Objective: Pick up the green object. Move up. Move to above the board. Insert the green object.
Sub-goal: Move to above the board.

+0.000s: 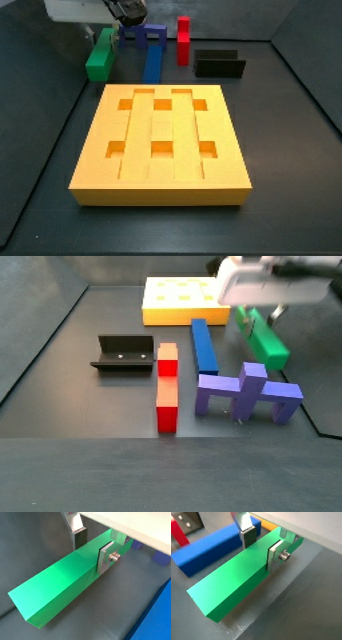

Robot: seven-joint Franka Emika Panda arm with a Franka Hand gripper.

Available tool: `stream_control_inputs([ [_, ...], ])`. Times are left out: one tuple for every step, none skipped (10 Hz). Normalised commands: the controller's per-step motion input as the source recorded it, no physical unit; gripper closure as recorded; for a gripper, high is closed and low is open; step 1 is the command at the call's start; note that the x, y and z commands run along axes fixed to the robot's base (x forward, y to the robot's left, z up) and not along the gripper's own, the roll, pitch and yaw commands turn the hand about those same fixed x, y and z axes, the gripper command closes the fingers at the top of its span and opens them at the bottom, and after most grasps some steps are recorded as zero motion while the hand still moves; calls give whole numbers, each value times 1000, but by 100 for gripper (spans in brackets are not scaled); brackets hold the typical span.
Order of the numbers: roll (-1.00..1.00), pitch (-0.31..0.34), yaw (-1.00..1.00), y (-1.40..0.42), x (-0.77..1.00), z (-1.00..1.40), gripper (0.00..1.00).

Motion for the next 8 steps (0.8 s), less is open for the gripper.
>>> stream_control_inputs([
  [0,0,0,0,0,1400,100],
  [-11,1,17,0,-6,1400,100],
  [-40,19,12,-11,-39,1400,100],
  [-58,7,9,-9,-34,1400,100],
  [-85,46,0,-3,20,1400,100],
  [-78,71,-7,-3,37,1400,100],
  [-58,85,-7,-8,29,1400,100],
  [-47,66,-7,-5,20,641,100],
])
